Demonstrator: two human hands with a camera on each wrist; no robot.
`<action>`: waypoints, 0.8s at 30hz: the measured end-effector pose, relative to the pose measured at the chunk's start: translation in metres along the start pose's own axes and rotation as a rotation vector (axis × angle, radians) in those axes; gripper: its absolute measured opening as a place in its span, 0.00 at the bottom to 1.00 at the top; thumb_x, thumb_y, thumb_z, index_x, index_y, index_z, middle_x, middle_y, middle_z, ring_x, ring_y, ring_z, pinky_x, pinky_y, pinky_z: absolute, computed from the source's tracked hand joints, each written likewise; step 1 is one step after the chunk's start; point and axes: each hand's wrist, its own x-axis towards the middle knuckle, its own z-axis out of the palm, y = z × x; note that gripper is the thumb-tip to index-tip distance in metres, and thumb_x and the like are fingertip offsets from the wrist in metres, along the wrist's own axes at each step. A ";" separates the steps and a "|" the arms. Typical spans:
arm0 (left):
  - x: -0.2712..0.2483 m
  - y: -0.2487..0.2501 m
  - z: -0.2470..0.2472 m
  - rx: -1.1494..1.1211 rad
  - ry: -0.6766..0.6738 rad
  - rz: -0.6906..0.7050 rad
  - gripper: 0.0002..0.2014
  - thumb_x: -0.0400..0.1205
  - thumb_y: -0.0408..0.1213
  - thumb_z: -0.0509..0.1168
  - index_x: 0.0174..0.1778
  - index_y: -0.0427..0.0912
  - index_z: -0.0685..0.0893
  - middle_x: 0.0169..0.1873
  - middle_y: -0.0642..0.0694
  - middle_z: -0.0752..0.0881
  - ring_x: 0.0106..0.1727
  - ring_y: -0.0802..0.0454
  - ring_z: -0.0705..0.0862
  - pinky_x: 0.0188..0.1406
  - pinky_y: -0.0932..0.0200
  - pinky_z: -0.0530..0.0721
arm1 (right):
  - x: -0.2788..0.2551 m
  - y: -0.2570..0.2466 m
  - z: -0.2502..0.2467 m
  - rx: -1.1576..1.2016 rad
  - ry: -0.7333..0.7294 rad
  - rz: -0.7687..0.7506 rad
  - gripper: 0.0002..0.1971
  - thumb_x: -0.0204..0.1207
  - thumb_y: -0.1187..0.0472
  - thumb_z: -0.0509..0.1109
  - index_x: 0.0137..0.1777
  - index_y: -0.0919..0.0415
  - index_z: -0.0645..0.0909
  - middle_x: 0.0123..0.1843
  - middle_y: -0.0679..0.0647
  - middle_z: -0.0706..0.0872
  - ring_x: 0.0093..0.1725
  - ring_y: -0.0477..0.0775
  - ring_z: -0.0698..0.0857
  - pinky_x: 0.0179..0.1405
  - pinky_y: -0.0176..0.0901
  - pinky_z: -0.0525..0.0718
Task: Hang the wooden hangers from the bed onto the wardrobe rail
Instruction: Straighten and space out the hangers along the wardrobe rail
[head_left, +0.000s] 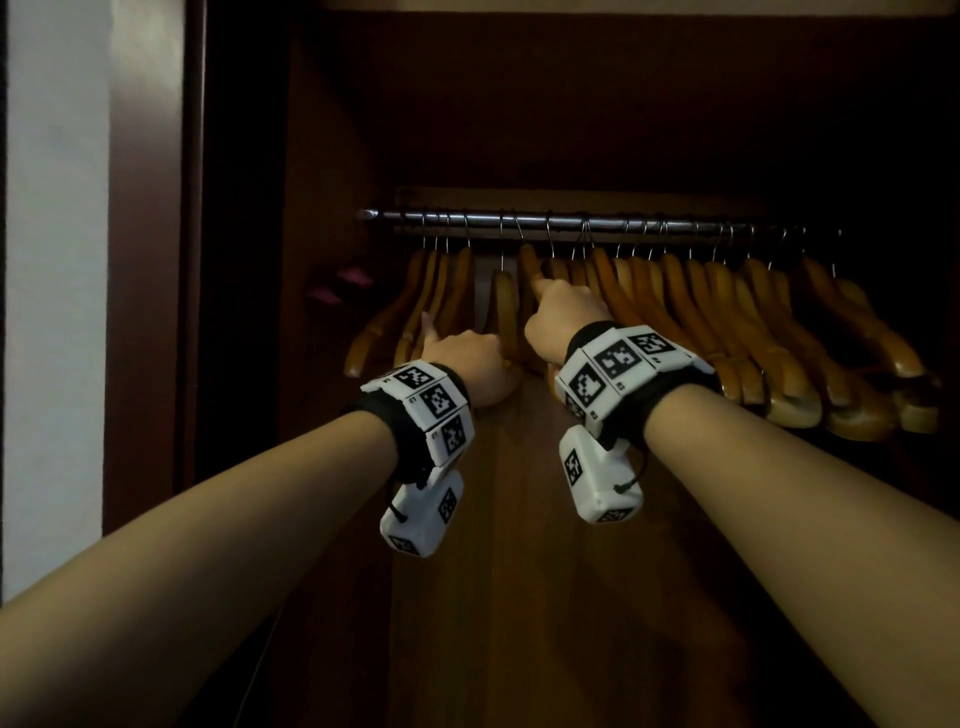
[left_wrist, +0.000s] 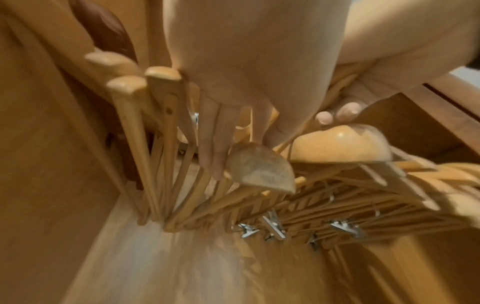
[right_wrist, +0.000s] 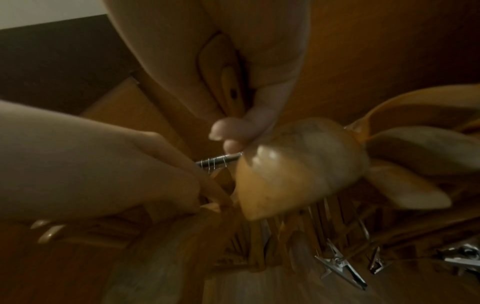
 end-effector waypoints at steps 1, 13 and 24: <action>0.000 -0.001 0.000 0.006 0.009 -0.008 0.23 0.84 0.56 0.47 0.66 0.53 0.78 0.49 0.48 0.87 0.63 0.44 0.81 0.74 0.27 0.33 | 0.000 0.000 0.000 0.000 -0.002 0.001 0.25 0.81 0.64 0.58 0.79 0.55 0.64 0.71 0.61 0.76 0.68 0.64 0.77 0.62 0.52 0.79; -0.009 -0.014 0.014 0.068 0.167 -0.084 0.28 0.87 0.54 0.44 0.78 0.40 0.58 0.35 0.48 0.85 0.58 0.44 0.85 0.78 0.37 0.37 | 0.000 0.002 -0.001 0.005 -0.011 -0.002 0.24 0.82 0.65 0.57 0.78 0.55 0.65 0.71 0.61 0.76 0.67 0.63 0.77 0.60 0.49 0.79; -0.017 -0.020 0.005 0.122 0.159 -0.085 0.25 0.88 0.48 0.46 0.80 0.43 0.60 0.56 0.40 0.86 0.65 0.44 0.80 0.80 0.40 0.40 | 0.003 -0.001 0.001 0.008 0.002 0.015 0.25 0.81 0.63 0.58 0.78 0.53 0.65 0.72 0.60 0.75 0.68 0.64 0.76 0.60 0.49 0.78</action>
